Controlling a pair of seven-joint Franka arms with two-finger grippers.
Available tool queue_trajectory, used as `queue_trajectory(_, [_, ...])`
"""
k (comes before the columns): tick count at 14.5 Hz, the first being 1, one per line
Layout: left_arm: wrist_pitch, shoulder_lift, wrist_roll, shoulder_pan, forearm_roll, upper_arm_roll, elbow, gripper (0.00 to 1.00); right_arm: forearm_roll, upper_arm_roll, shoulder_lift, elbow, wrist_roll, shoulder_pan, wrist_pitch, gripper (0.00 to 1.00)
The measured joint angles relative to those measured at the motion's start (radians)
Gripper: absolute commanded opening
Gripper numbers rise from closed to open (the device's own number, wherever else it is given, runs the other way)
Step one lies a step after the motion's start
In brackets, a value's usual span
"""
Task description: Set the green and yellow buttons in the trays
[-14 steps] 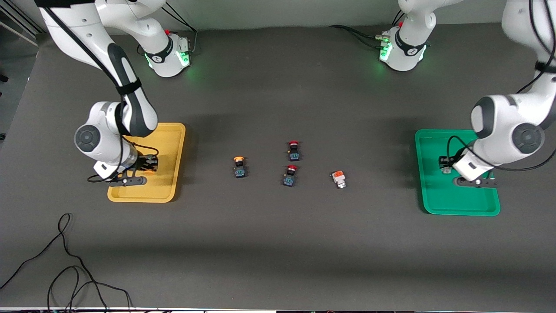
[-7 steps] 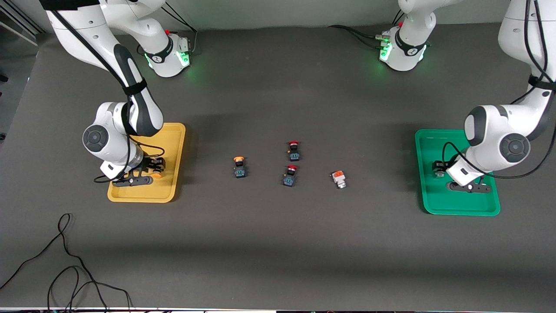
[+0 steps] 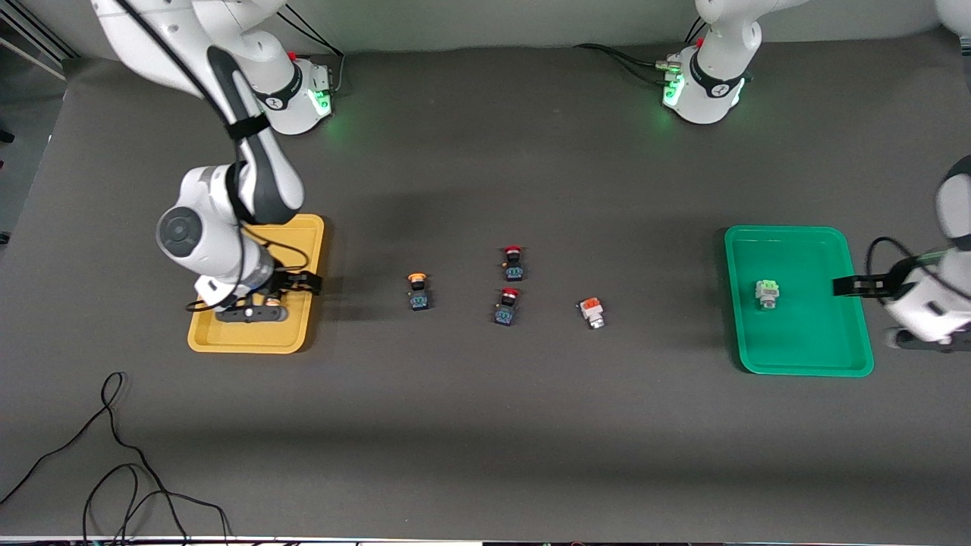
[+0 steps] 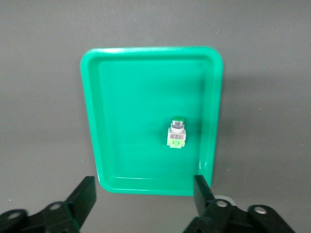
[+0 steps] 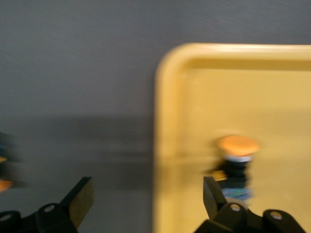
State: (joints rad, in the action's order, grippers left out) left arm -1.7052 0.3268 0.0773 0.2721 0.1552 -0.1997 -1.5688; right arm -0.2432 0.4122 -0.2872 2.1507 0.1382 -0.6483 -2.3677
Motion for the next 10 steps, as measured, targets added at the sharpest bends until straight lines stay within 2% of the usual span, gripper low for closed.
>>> queue_trajectory(4, [-0.012,0.045,-0.047,-0.073,-0.038,-0.011,0.011,1.00,-0.017,-0.003,-0.050,-0.099,0.202,-0.139,0.022,1.00])
queue_trajectory(7, [-0.086,0.108,-0.242,-0.219,-0.047,-0.016,0.004,1.00,-0.082,-0.003,-0.150,-0.173,0.247,-0.207,0.022,1.00])
queue_trajectory(10, [-0.158,0.141,-0.467,-0.374,-0.077,-0.020,0.004,1.00,-0.101,-0.004,-0.257,-0.247,0.301,-0.262,0.010,1.00])
